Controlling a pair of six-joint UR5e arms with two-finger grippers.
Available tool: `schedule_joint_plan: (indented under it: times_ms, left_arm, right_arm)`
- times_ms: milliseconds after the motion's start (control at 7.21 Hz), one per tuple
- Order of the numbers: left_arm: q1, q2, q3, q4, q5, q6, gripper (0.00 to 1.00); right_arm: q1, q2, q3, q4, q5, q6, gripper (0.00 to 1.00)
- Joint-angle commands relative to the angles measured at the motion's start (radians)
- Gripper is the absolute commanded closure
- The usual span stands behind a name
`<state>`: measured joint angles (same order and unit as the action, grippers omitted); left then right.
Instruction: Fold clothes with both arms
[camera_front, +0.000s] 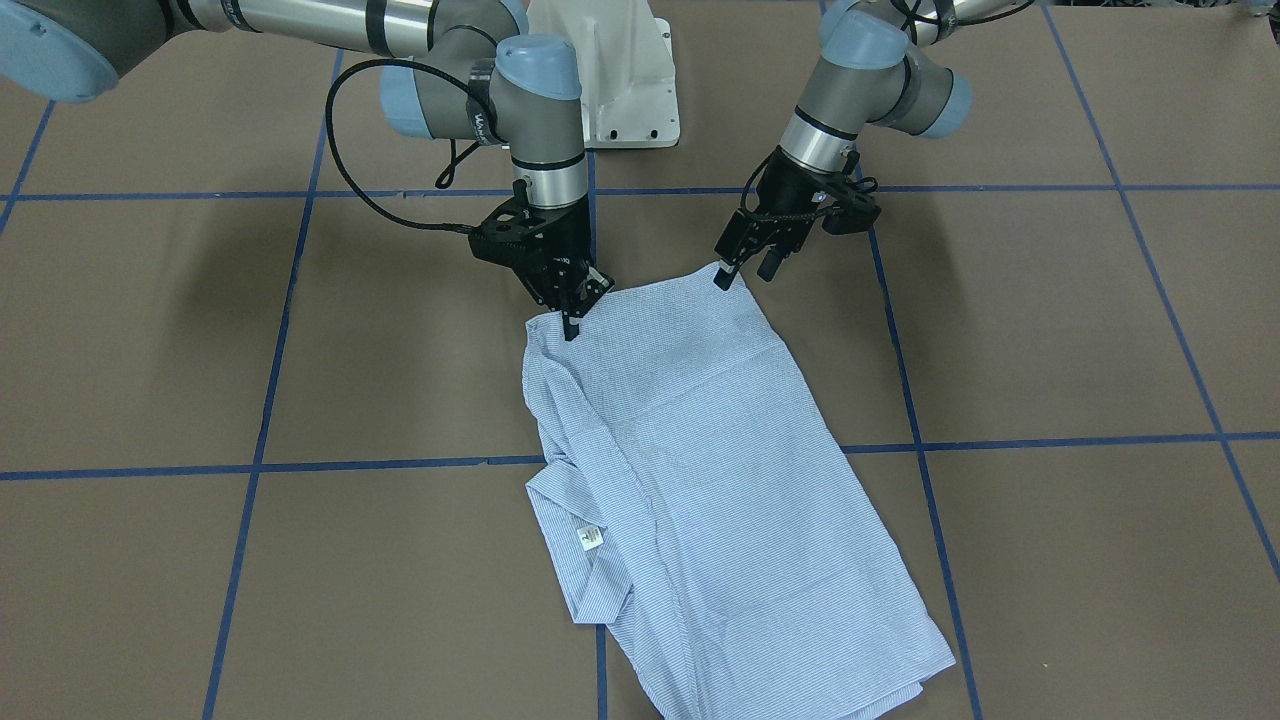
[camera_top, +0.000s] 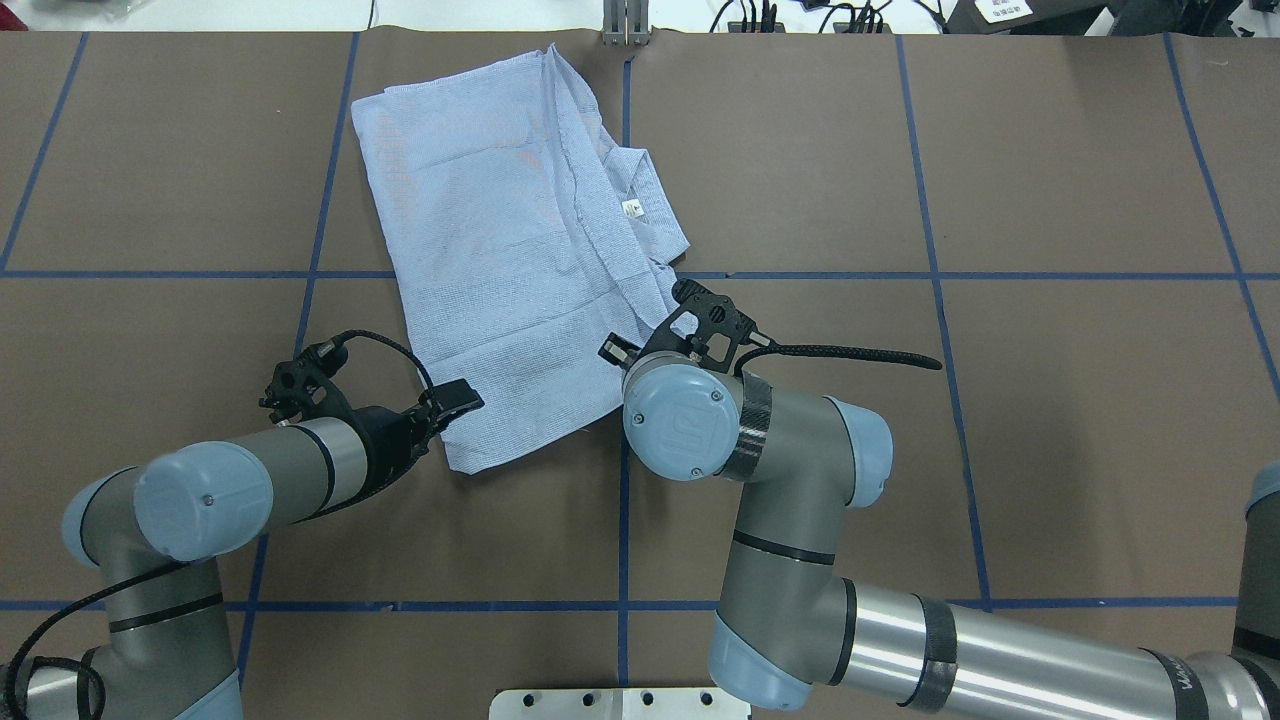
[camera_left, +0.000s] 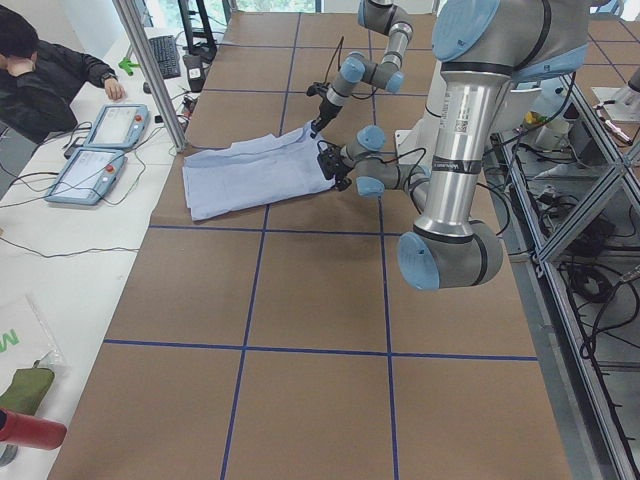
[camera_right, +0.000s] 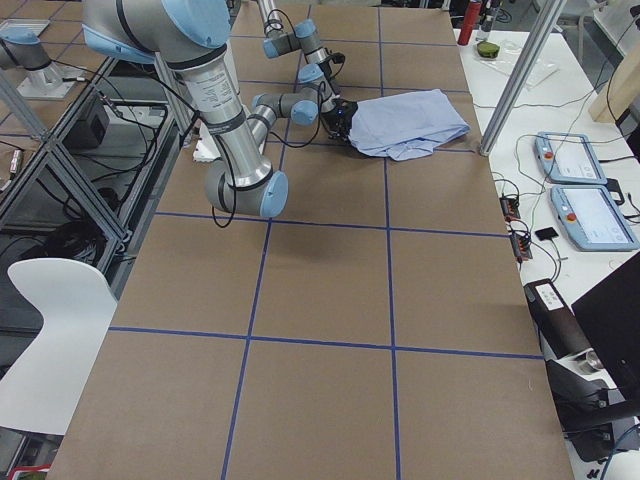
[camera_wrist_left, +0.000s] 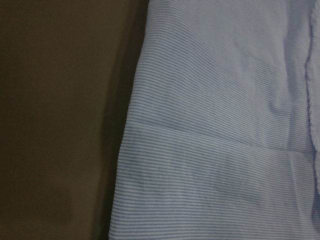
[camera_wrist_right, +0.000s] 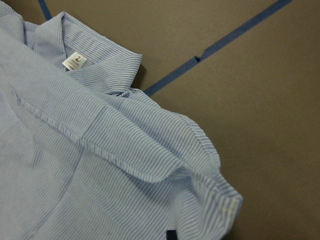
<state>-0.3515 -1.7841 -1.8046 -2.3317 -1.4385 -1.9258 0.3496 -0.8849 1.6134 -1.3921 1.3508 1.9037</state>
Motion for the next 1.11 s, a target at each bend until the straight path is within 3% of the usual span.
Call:
schedule_joint_plan:
  times_ms: [0, 277, 555, 971]
  left_arm:
    - [0.02, -0.005, 0.008, 0.0, 0.006, -0.002, 0.0]
    - [0.049, -0.006, 0.01, 0.0, 0.01, -0.004, 0.0]
    - [0.074, -0.011, 0.019, -0.001, 0.049, -0.082, 0.3]
    - [0.077, -0.025, 0.028, 0.0, 0.047, -0.084, 0.61]
  right_arm:
    - [0.006, -0.002, 0.025, -0.005, 0.001, 0.0, 1.0]
    - [0.011, -0.003, 0.026, -0.005, 0.001, -0.002, 1.0]
    - [0.011, -0.003, 0.026, -0.005, 0.001, -0.002, 1.0]
    - [0.011, -0.005, 0.029, -0.005, 0.001, -0.002, 1.0]
